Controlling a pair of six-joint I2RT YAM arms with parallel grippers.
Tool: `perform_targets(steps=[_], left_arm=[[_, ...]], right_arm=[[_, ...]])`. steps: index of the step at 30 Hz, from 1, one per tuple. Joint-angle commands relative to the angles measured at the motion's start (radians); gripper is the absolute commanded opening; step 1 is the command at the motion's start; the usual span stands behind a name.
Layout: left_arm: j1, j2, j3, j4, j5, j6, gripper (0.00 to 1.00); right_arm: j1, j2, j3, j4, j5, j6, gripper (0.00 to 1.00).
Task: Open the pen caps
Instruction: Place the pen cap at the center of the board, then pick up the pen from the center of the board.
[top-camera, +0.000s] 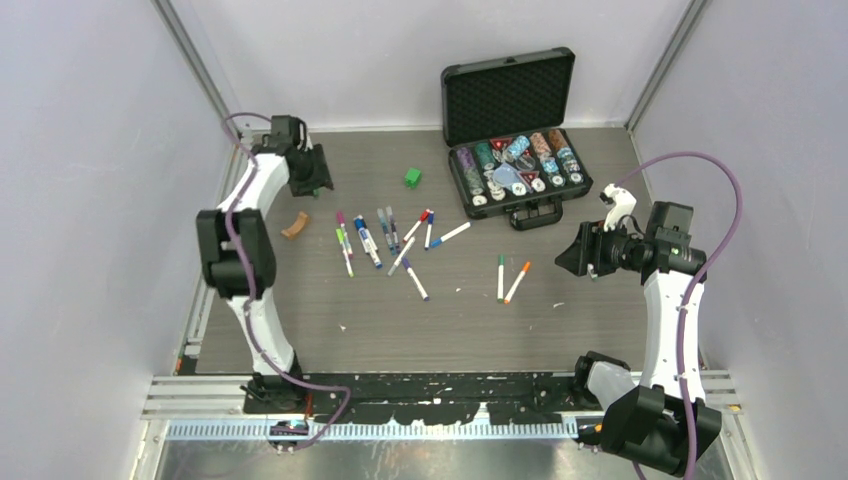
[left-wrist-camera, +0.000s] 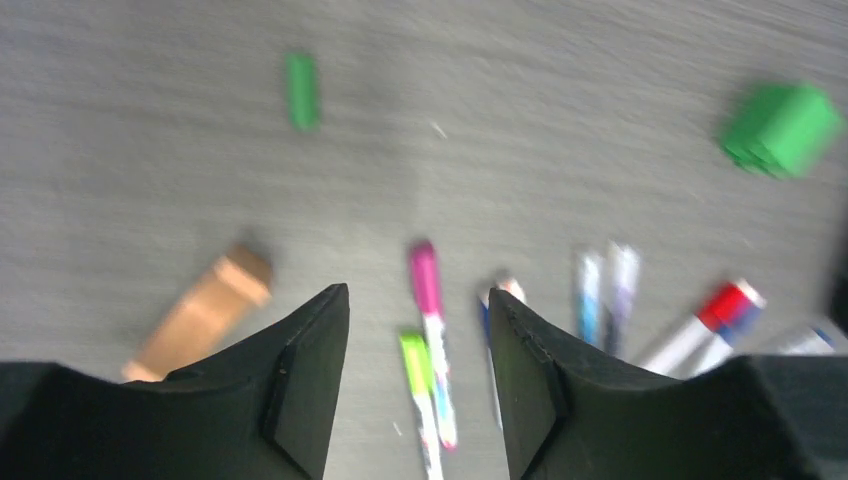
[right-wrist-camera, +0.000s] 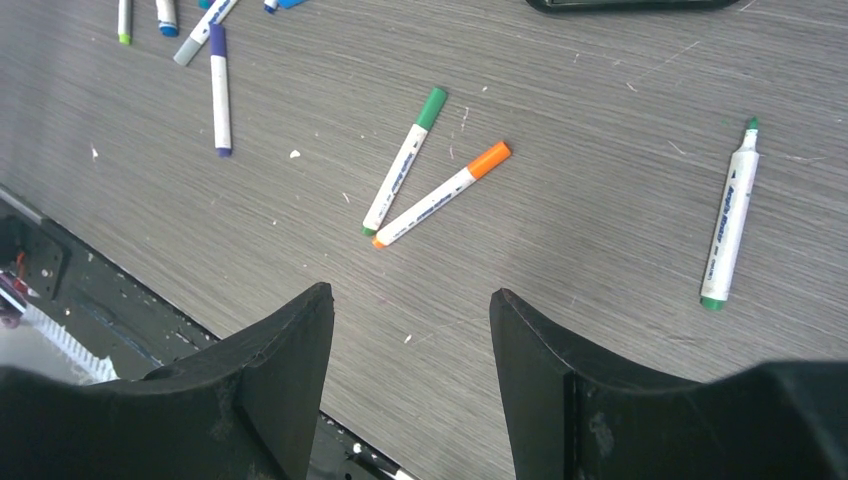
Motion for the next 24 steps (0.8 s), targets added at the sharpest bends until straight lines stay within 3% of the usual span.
perform_targets(steps=[1,5,6,8,11,14,18,22,24], left_arm=[[0.0,-0.347,-0.294,0.316,0.227,-0.091,0.58],[0.0,-0.55,-0.486,0.428,0.351,-0.19,0.66],[0.0,-0.584,-0.541,0.469,0.388,-0.223,0.72],[0.0,-0.637,-0.652,0.594,0.487,-0.331,0.97],[0.045,-0.648,-0.822,0.878,0.699,-0.529,1.0],[0.032,-0.646,-0.889,0.979,0.794,-0.628,1.0],[-0.06,-0.719,-0.942,0.881,0.72,-0.578,1.0],[-0.244,-0.802,-0.939,0.674,0.513,-0.468,1.0],[-0.335,-0.835,-0.956,0.646,0.4,-0.46,1.0]], right_arm=[[-0.001,0.0,0.026,0.003,-0.038,-0.017,0.64],[-0.001,-0.004,0.02,0.006,-0.058,-0.03,0.64],[-0.001,-0.006,0.018,0.006,-0.065,-0.035,0.64],[-0.001,-0.011,0.011,0.008,-0.074,-0.043,0.64],[-0.001,-0.017,-0.011,0.013,-0.109,-0.061,0.63],[-0.001,-0.017,-0.03,0.01,-0.146,-0.088,0.63],[-0.001,-0.006,-0.033,0.01,-0.136,-0.092,0.63],[-0.001,0.002,-0.025,0.009,-0.108,-0.089,0.63],[-0.001,0.004,-0.021,0.01,-0.095,-0.085,0.63]])
